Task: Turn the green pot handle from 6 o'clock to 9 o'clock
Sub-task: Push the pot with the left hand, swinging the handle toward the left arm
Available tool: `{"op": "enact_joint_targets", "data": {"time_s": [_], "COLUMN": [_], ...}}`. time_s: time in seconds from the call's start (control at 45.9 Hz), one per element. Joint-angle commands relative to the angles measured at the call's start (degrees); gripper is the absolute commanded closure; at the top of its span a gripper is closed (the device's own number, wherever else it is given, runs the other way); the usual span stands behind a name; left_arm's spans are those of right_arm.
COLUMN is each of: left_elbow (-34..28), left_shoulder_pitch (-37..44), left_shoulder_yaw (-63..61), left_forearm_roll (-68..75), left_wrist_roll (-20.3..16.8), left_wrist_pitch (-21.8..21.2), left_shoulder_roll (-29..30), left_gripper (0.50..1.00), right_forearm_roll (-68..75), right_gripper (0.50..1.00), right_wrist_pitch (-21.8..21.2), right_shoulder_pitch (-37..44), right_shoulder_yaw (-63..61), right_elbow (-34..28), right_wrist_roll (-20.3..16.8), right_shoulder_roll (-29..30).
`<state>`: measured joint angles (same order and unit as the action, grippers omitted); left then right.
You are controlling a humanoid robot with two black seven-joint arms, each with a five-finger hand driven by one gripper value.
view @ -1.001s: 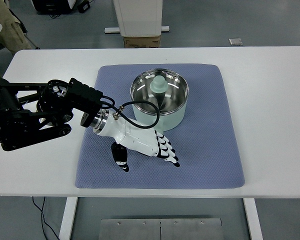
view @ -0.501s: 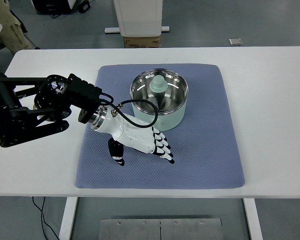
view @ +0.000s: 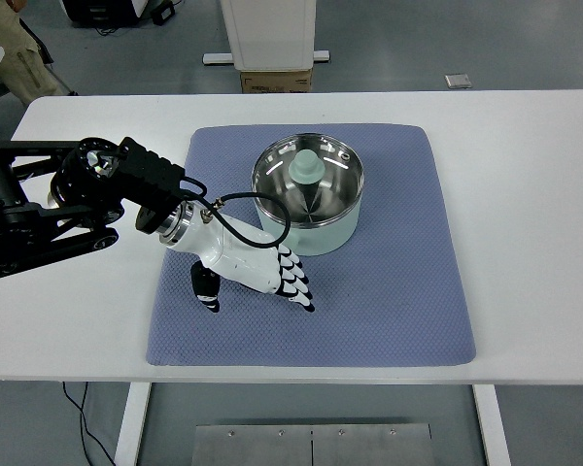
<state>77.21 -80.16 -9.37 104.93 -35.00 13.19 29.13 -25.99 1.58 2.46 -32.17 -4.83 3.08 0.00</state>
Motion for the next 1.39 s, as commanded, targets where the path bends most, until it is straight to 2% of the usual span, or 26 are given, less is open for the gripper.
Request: {"op": "enact_joint_targets", "data": {"time_s": [0.0,1.371], "left_elbow": [0.04,0.04], "left_shoulder_pitch": [-0.35,-6.41], "left_shoulder_yaw": [-0.12,-6.18], "left_forearm_roll": [0.19,5.02], "left_wrist_roll": [0.00,0.00], "left_wrist_pitch": [0.00,-0.53], "left_shoulder_roll": [0.32,5.68], "left_gripper": [0.500,0.500], "right_forearm_roll": [-0.02,-0.02], "right_gripper": [0.500,0.500], "right_wrist_pitch": [0.00,0.00], "right_shoulder_pitch": [0.00,0.00], "right_shoulder_yaw": [0.00,0.09], "right_elbow": [0.00,0.00], "right_wrist_roll": [0.00,0.00], "right_shoulder_roll": [0.00,0.00]}}
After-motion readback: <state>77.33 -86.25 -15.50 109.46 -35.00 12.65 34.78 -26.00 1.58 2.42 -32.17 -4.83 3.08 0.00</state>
